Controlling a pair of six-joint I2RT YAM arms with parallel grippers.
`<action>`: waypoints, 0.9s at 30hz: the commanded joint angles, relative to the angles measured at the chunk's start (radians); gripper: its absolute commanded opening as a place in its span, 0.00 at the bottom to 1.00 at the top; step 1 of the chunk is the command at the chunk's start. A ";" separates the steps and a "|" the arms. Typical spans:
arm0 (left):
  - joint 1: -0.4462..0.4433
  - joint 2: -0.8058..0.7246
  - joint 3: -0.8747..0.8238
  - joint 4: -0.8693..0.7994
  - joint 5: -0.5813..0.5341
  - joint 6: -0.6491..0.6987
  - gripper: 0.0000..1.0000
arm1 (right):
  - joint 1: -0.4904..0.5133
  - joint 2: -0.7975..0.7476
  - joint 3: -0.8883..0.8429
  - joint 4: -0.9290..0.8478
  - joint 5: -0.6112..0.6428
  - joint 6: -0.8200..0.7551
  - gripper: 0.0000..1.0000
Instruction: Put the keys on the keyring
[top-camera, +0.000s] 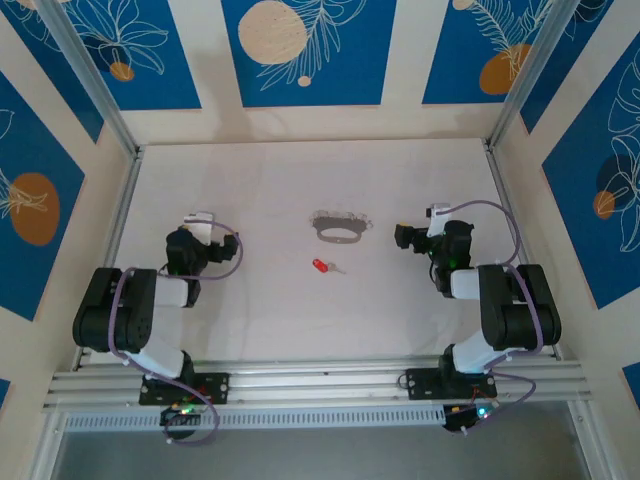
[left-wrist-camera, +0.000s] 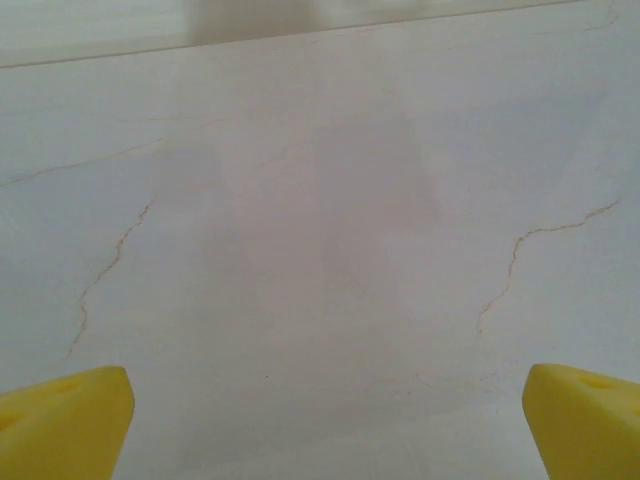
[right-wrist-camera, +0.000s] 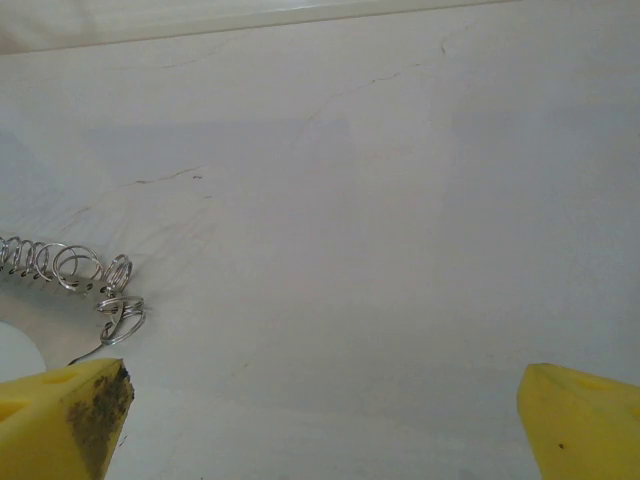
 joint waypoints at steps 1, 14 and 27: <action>0.012 0.002 0.015 0.005 0.024 0.004 0.99 | -0.001 -0.002 0.020 -0.002 -0.004 -0.001 0.99; 0.012 0.001 0.016 0.004 0.017 0.002 1.00 | -0.002 -0.003 0.018 0.000 -0.007 0.001 0.99; 0.010 0.002 0.021 -0.007 -0.010 -0.004 1.00 | -0.003 -0.003 0.018 0.002 -0.010 0.001 0.99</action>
